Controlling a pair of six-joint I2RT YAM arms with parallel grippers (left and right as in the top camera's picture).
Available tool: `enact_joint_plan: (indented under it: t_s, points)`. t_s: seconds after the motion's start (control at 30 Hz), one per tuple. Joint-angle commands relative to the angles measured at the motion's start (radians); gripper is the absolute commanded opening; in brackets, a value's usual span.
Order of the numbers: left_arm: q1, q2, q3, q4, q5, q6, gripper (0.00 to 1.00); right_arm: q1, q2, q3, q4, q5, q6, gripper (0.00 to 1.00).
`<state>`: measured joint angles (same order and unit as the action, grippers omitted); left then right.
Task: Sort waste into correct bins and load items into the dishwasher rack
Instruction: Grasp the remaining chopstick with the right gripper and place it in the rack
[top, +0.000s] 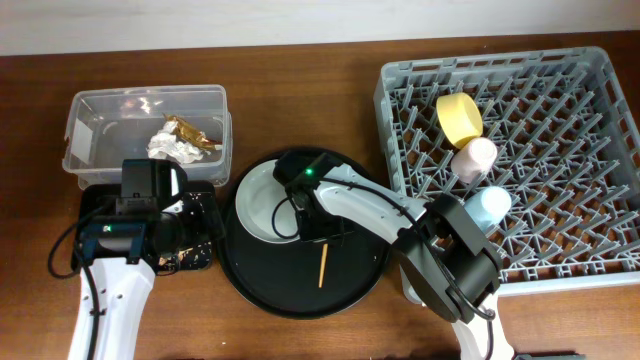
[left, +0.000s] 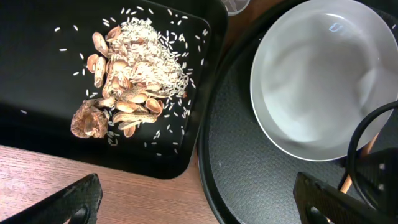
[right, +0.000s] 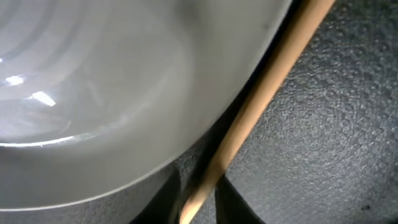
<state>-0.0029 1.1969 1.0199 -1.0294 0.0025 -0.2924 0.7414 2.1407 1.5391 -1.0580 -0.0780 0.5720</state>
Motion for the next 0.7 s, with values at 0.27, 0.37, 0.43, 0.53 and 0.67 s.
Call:
enact_joint_plan:
  t_s: [0.27,0.37,0.43,0.53,0.67]
  points:
    - [0.006,-0.007,0.004,-0.003,-0.007,-0.006,0.98,-0.092,-0.141,-0.002,-0.083,0.057,-0.023,0.04]
    - [0.006,-0.007,0.004,-0.003,-0.007,-0.006,0.98,-0.206,-0.313,-0.002,-0.134,0.057,-0.179,0.04]
    - [0.006,-0.007,0.004,-0.002,-0.007,-0.006,0.98,-0.298,-0.395,-0.002,-0.181,0.057,-0.253,0.04]
    - [0.006,-0.007,0.004,-0.002,-0.007,-0.006,0.98,-0.458,-0.431,-0.002,-0.222,0.056,-0.397,0.04]
    - [0.006,-0.007,0.004,-0.002,-0.007,-0.006,0.98,-0.518,-0.379,-0.002,-0.233,0.045,-0.516,0.04]
